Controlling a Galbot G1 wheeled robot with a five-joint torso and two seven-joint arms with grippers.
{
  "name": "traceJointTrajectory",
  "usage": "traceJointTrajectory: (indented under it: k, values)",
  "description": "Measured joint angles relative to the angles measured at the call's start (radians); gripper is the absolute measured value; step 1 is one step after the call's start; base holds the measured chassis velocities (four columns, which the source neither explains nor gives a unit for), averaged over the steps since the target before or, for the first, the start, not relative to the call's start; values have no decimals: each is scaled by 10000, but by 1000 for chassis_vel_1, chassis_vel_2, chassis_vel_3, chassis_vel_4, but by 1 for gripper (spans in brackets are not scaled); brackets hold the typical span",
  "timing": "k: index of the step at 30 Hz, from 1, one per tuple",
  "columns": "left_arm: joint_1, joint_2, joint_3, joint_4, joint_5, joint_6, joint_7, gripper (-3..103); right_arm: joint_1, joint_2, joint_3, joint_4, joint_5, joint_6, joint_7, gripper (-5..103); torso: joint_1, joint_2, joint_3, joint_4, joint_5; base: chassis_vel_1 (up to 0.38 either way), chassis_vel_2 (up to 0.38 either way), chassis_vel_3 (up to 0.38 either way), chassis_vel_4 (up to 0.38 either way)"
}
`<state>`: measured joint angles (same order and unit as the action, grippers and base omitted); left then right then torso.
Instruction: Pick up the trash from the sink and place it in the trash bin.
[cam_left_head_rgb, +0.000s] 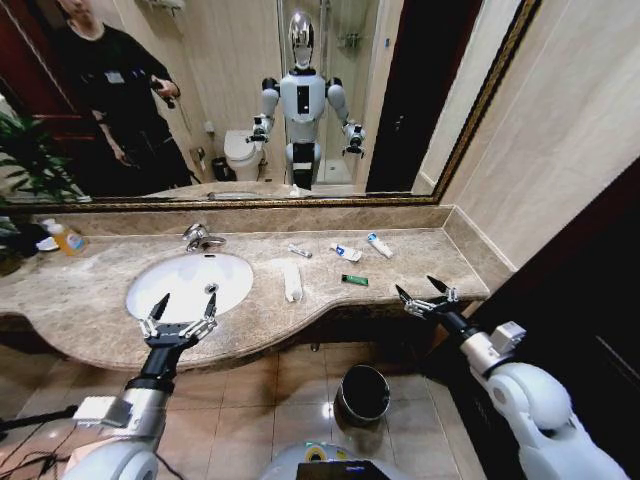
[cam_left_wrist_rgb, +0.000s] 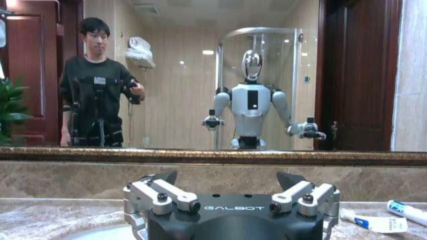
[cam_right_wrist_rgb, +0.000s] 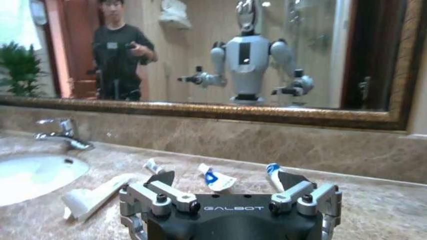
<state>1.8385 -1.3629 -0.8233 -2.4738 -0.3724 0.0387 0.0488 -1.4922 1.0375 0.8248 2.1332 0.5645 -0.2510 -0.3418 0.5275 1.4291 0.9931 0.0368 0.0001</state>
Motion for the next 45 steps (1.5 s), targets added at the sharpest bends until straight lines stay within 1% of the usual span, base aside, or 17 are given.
traceJointTrajectory:
  k: [1,2,5,6,9,10,12,13,14,17,25,27,29,30,33,38,45]
  values:
    - [0,0,0,0,0,0,0,100,0,0,0,0,0,0,0,100,0,0,0,0,0,0,0,0,0]
    - [0,0,0,0,0,0,0,100,220,-253,-46,-313,156,-56,-247,100,1,0,0,1,1,0,0,0,0]
    - [0,0,0,0,0,0,-1,100,792,-1028,-80,-1098,502,-457,-1382,100,1,0,1,1,0,0,0,0,0]
    - [0,0,0,0,0,0,-1,100,792,-1028,-80,-1098,502,-457,-1382,100,1,0,1,1,0,0,0,0,0]
    - [0,-1,0,0,0,0,-1,100,1125,-1956,-303,-1813,650,-512,-2142,100,1,0,1,1,1,0,0,0,0]
    - [0,-1,0,0,0,0,-1,100,1125,-1956,-303,-1813,650,-512,-2142,100,1,0,1,1,1,0,0,0,0]
    - [0,1,1,0,0,-1,-1,100,1428,-2480,-602,-2370,725,-418,-2512,100,0,0,0,-1,-5,0,0,0,0]
    - [0,0,0,0,0,0,-1,100,1613,-2654,-811,-2655,731,-314,-2614,100,0,0,0,-1,0,0,0,0,0]
    - [0,0,0,0,0,0,-1,100,1613,-2654,-811,-2655,731,-314,-2614,100,0,0,0,-1,0,0,0,0,0]
    - [1,0,1,0,0,0,-1,100,2406,-3050,-1618,-3556,764,6,-2745,100,1,0,1,0,-1,0,0,0,0]
    - [0,0,0,0,0,0,-1,100,3928,-2993,-2926,-4470,757,203,-2568,100,1,-1,1,1,0,0,0,0,0]
    - [0,1,1,0,0,0,-1,100,4195,-2980,-3192,-4624,741,245,-2595,100,1,0,1,1,-2,0,0,0,0]
    - [0,0,1,0,0,0,-1,100,4672,-2979,-3759,-4951,658,295,-2692,100,1,-1,1,1,-1,0,0,0,0]
    - [0,0,1,0,0,0,-1,100,4672,-2979,-3759,-4951,658,295,-2692,100,1,-1,1,1,-1,0,0,0,0]
    - [0,0,0,0,0,0,-1,100,5287,-2949,-4495,-5331,569,304,-2791,100,1,0,1,1,-3,0,0,0,0]
    - [0,0,1,0,0,0,-1,100,5692,-2833,-5022,-5594,478,303,-2835,100,1,0,1,0,-2,0,0,0,0]
    - [0,0,0,0,0,0,0,100,6381,-2444,-5699,-6076,411,299,-2807,100,1,0,0,0,-1,0,0,0,0]
